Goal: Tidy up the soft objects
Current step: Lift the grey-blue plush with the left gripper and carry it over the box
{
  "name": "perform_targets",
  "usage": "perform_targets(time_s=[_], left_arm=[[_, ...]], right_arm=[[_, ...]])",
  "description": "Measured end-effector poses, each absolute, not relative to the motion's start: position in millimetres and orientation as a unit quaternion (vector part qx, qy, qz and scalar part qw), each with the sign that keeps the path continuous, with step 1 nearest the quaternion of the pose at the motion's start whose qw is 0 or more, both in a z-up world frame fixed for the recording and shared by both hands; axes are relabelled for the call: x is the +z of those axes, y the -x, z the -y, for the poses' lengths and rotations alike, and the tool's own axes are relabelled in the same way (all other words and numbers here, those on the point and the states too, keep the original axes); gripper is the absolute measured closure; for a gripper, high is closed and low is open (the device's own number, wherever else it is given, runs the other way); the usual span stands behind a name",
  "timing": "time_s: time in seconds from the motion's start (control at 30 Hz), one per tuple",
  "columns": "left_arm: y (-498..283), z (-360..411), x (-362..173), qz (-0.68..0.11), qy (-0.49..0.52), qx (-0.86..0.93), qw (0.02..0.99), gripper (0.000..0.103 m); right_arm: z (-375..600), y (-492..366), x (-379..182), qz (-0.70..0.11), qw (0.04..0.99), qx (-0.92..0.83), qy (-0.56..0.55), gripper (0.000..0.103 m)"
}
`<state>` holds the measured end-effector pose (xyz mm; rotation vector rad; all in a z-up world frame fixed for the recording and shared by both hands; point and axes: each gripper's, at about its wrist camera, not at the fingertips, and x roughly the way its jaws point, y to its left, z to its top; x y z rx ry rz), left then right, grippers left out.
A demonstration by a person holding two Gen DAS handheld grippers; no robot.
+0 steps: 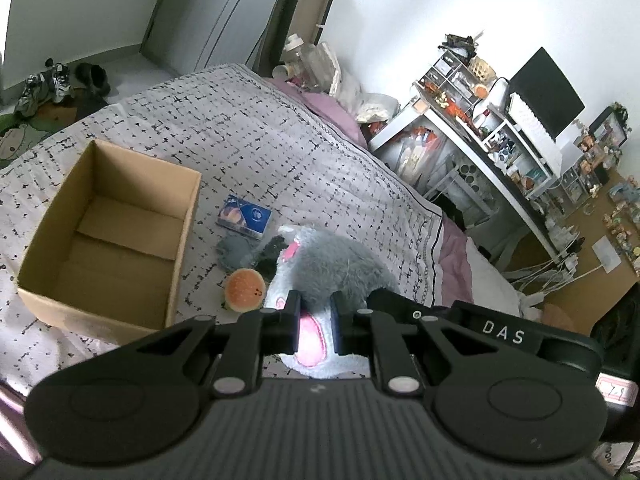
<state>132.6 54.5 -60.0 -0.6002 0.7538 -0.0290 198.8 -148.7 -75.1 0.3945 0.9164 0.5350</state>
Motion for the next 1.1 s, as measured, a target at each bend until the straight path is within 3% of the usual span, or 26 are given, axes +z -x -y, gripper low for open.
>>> perform_targets(time_s=[0.5,1.1], left_arm=[[-112,-118,-57,-0.340,0.312,-0.016,0.887,0.089],[-117,-207,-96,-0.356,0.344,0.020,0.868,0.089]], right_arm=[[85,-189,-65,-0.420,0.847,0.279,-0.169,0.086],[-1,-200,-113,-0.459,0.826,0.282,-0.166,0.086]])
